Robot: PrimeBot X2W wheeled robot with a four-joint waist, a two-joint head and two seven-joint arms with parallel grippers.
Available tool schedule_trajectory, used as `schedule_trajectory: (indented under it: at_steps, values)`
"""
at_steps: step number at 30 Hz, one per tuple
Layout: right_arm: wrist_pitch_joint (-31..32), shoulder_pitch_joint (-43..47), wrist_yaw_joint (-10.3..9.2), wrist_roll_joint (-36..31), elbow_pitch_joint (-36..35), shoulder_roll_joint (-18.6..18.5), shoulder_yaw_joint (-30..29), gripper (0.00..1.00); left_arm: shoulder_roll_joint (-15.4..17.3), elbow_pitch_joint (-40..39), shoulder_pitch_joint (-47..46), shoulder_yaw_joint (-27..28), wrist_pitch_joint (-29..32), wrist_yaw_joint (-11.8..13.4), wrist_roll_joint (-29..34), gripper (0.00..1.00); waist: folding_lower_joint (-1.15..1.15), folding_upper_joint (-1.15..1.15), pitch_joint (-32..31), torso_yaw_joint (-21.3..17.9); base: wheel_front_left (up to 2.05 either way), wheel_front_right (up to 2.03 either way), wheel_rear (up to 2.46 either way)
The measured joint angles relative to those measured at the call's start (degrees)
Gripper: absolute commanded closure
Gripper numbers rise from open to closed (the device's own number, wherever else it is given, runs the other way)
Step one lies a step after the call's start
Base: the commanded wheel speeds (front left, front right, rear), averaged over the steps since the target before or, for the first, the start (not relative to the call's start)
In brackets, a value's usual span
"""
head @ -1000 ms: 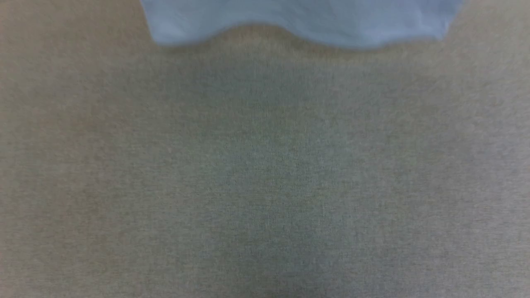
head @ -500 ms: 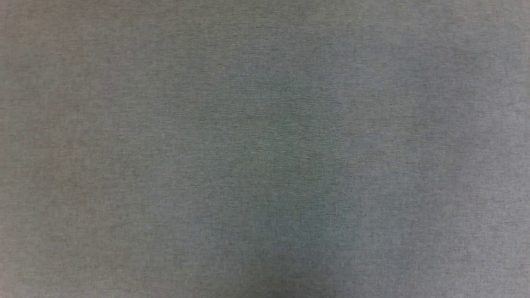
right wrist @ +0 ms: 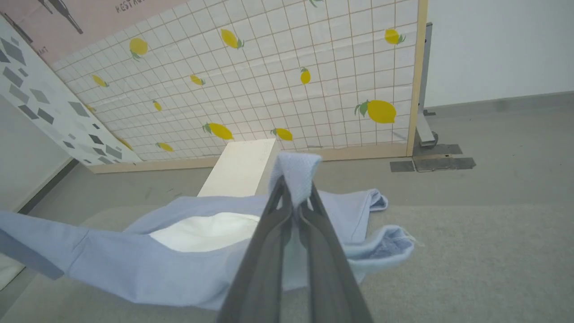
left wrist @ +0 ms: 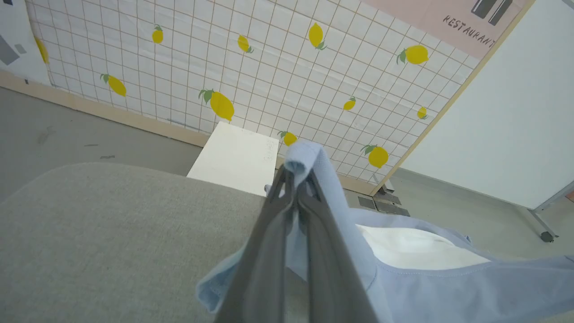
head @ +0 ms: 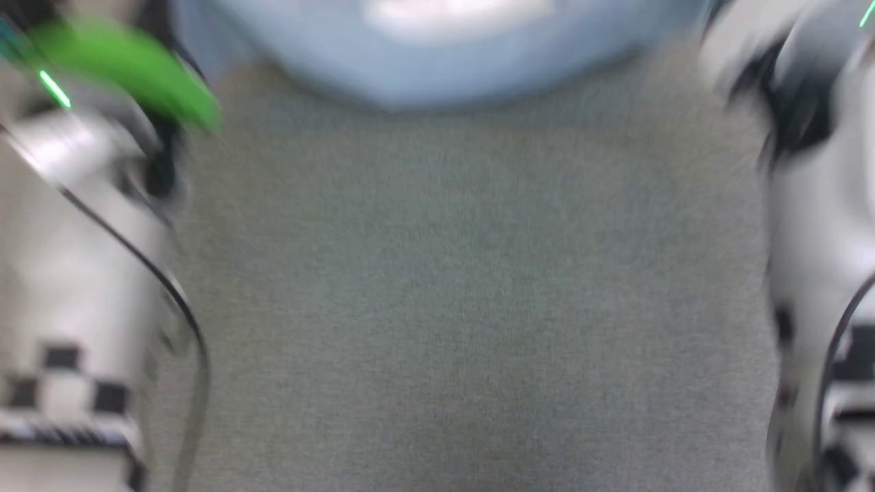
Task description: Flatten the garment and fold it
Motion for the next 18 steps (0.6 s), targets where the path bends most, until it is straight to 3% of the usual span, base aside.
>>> schedule_trajectory:
  at_steps: [4, 9, 13, 18]
  values:
    - [0.21, 14.16, 0.00, 5.20, -4.95, -0.07, 4.03, 1.00, -2.22, -0.70, 10.72, -3.14, -1.98, 0.00, -1.81, 1.00, 0.00, 0.00, -5.01, 0.28, 0.00, 0.00, 0.00]
    - [0.66, 30.27, 0.00, 11.54, -11.66, -0.04, 4.89, 1.00, -4.28, -2.70, 23.31, -4.99, -3.72, -0.02, -4.08, 1.00, 0.00, 0.00, -11.23, 0.49, 0.00, 0.00, 0.00]
    - [2.08, 40.52, 0.00, 12.54, -16.61, -0.03, 5.32, 1.00, -4.45, -4.43, 32.12, -4.79, -4.26, -0.10, -6.10, 1.00, -0.01, 0.00, -15.33, 0.56, 0.00, 0.00, 0.00]
    - [4.31, 53.58, 0.00, 13.37, -22.38, -0.05, 2.86, 1.00, -4.28, -8.65, 43.27, -2.96, -4.47, 2.07, -8.55, 1.00, -0.01, 0.00, -19.82, 0.65, 0.00, 0.00, 0.00]
